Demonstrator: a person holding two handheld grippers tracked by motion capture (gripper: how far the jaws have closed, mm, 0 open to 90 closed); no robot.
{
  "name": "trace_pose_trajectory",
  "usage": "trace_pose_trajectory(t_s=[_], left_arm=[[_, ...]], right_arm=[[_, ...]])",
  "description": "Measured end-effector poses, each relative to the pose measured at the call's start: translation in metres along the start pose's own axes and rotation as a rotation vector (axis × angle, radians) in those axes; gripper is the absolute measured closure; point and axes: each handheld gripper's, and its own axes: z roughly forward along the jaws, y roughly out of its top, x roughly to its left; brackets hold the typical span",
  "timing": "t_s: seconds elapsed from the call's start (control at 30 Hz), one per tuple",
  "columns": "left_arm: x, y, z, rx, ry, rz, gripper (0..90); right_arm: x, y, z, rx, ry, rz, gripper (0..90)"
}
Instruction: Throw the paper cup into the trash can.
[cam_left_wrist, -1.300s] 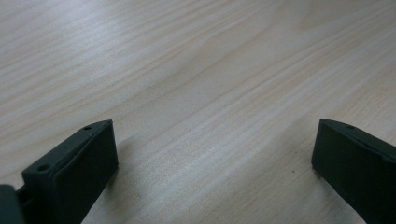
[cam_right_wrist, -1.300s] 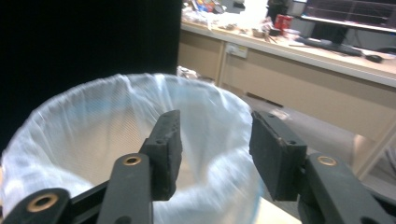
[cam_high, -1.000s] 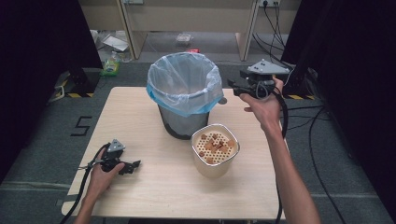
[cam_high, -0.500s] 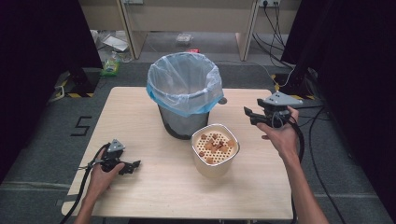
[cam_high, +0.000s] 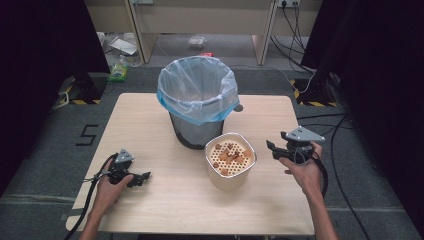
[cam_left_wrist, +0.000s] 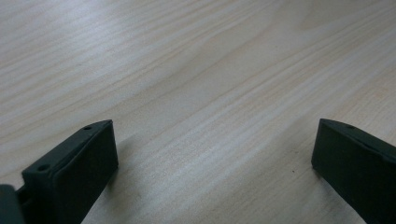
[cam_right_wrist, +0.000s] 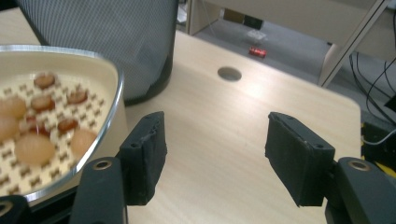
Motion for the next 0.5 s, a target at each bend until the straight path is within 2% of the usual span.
trace_pose_trajectory(t_s=[0.33, 0.5], left_arm=[[0.0, 0.0, 0.0, -0.002, 0.001, -0.001, 0.0], [0.0, 0.0, 0.0, -0.001, 0.001, -0.001, 0.0]], right_arm=[[0.013, -0.048, 0.015, 0.082, 0.025, 0.018, 37.1], [0.017, -0.067, 0.022, 0.141, 0.041, 0.026, 36.3]])
